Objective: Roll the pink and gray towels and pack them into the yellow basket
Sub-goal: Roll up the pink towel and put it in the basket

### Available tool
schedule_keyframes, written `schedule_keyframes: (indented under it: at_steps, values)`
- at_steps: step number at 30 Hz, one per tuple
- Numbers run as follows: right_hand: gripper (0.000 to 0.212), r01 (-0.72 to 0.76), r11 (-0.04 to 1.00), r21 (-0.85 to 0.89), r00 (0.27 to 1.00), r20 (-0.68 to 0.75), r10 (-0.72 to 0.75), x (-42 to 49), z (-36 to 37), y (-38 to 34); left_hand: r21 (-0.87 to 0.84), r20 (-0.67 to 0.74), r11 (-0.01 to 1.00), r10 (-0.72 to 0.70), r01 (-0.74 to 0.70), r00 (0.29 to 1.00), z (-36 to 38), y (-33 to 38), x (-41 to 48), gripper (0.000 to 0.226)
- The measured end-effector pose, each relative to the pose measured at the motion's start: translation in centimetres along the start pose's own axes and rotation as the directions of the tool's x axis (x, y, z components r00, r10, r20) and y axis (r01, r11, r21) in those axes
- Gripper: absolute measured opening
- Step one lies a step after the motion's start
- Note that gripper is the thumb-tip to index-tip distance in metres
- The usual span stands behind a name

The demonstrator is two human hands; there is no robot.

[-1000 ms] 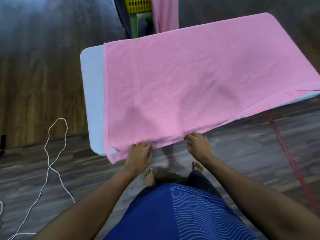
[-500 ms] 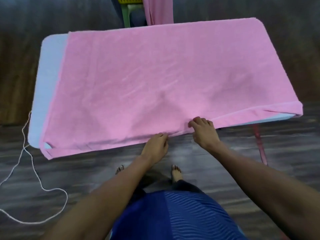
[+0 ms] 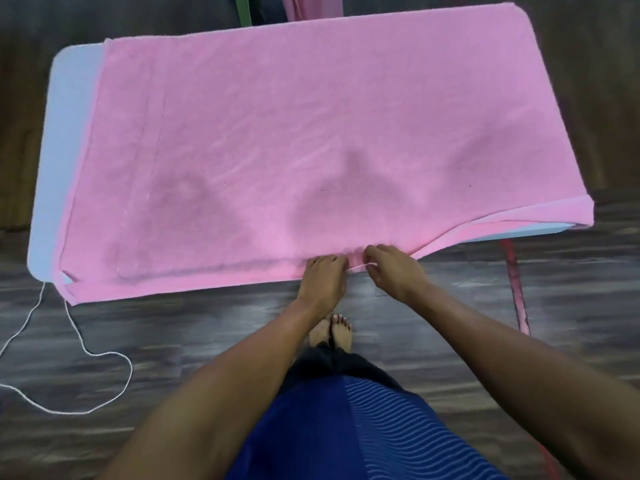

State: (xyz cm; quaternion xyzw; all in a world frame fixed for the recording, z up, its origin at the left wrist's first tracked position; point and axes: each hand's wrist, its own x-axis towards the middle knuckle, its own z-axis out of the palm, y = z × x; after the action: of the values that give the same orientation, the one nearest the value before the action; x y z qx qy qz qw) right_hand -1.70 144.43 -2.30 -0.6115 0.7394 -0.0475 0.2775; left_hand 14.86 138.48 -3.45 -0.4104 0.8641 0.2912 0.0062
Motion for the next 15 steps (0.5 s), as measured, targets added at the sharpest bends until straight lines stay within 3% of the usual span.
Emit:
schedule_keyframes:
  at_steps: [5, 10, 15]
  values:
    - [0.016, -0.024, 0.999, 0.030, 0.996, -0.080, 0.026, -2.7, 2.2, -0.3, 0.026, 0.088, 0.992, 0.122, -0.125, 0.989, 0.9, -0.9, -0.9, 0.013]
    - [0.026, -0.207, 0.973, 0.100, 0.978, -0.014, 0.210, -4.1, 3.6, -0.3, 0.054, 0.141, 0.983, 0.167, -0.176, 0.976, 0.4, -1.6, -0.2, 0.015]
    - [0.027, -0.343, 0.906, 0.248, 0.926, -0.072, 0.370, -5.1, 1.4, 1.7, 0.044, 0.145, 0.974, 0.213, -0.221, 0.966, -0.2, 0.2, 2.0, 0.020]
